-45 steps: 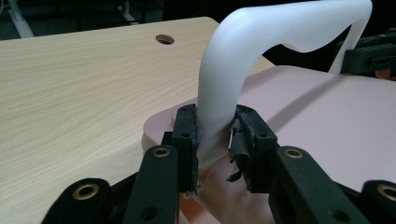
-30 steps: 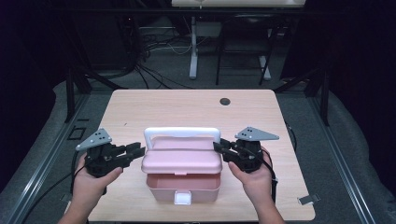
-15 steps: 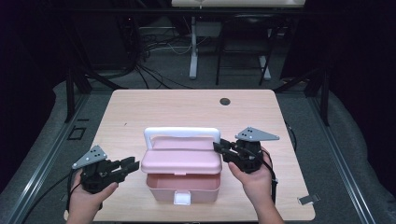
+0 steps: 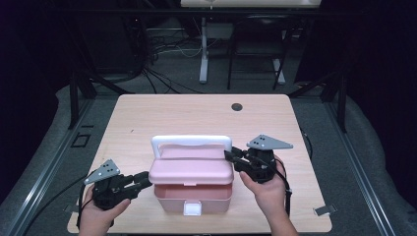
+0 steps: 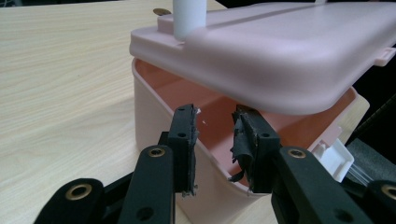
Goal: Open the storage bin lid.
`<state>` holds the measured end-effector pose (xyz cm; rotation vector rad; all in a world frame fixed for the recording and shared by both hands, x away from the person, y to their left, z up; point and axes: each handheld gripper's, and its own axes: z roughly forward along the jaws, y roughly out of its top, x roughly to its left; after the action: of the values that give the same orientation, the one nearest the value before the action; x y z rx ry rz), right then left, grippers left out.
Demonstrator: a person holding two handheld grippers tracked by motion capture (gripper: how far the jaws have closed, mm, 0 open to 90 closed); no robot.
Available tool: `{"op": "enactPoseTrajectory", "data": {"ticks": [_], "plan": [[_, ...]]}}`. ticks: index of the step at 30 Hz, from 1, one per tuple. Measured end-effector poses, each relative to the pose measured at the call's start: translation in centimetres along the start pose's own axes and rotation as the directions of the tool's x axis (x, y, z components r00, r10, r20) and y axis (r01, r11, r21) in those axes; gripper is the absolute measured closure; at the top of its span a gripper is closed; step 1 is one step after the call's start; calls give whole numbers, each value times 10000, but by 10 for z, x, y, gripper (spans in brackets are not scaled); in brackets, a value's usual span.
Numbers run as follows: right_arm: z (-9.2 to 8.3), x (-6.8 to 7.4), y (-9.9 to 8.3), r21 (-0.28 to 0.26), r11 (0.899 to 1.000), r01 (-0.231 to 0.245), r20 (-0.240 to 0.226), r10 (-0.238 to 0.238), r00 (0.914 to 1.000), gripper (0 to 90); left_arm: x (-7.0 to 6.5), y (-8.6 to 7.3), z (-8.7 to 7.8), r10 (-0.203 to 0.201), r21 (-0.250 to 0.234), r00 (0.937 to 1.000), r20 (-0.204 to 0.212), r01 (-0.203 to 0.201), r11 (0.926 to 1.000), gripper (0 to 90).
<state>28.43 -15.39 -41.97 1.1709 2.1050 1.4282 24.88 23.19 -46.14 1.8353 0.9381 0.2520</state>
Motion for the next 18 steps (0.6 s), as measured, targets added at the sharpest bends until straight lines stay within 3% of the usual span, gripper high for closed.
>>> {"op": "enactPoseTrajectory", "data": {"ticks": [12, 18], "plan": [[0, -4, -2, -50, 9999, -132, -21, 132, 9999, 718, -4, 5, 0, 234, -12, 9997, -28, -234, 9997, 688], [-6, -3, -5, -237, 9997, -12, 322, 20, 9995, 698, -6, 9, -1, 423, -9, 9990, -162, -423, 9991, 685]]}}
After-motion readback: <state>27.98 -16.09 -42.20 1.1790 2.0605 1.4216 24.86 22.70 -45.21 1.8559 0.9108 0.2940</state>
